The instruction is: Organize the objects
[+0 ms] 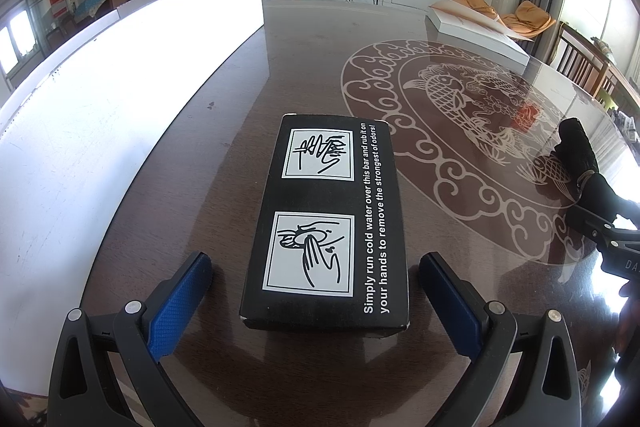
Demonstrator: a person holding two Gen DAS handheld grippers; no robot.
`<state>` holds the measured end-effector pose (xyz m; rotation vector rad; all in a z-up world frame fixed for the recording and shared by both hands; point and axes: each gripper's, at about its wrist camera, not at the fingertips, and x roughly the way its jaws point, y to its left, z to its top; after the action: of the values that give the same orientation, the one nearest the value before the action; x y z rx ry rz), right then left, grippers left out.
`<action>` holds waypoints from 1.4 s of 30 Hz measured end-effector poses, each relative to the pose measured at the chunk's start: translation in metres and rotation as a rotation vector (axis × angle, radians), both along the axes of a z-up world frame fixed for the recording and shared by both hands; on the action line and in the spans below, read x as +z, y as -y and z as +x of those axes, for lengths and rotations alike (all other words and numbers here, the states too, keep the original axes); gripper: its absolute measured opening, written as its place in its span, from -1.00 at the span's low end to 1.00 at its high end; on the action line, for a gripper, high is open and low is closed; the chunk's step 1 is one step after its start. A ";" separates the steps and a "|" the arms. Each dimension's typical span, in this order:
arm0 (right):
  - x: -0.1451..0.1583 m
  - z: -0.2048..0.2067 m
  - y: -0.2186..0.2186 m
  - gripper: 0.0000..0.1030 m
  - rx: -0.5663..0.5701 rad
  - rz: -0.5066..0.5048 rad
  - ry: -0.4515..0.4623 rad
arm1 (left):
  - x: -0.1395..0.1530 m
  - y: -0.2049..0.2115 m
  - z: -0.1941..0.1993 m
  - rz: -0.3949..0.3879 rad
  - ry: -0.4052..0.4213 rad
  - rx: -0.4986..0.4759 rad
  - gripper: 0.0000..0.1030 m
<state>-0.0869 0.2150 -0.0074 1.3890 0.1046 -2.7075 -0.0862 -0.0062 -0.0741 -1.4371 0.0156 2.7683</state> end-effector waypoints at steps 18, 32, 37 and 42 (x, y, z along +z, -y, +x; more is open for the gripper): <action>0.026 -0.027 0.005 -0.40 0.023 0.000 0.107 | 0.017 0.003 0.000 0.048 -0.060 -0.090 0.12; 0.164 -0.033 0.232 -0.39 0.454 -0.295 -0.098 | 0.158 0.184 0.041 0.181 -0.291 0.226 0.12; 0.157 -0.048 0.367 -0.39 0.618 -0.301 -0.021 | 0.145 0.283 0.021 0.109 -0.166 0.399 0.12; 0.106 -0.065 0.442 -0.18 0.646 -0.301 0.187 | 0.111 0.324 0.008 0.073 -0.031 0.454 0.15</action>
<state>-0.1518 -0.2268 0.0984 1.2377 0.1034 -1.9683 -0.0785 -0.3302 0.0369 -1.5416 -0.4635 3.0942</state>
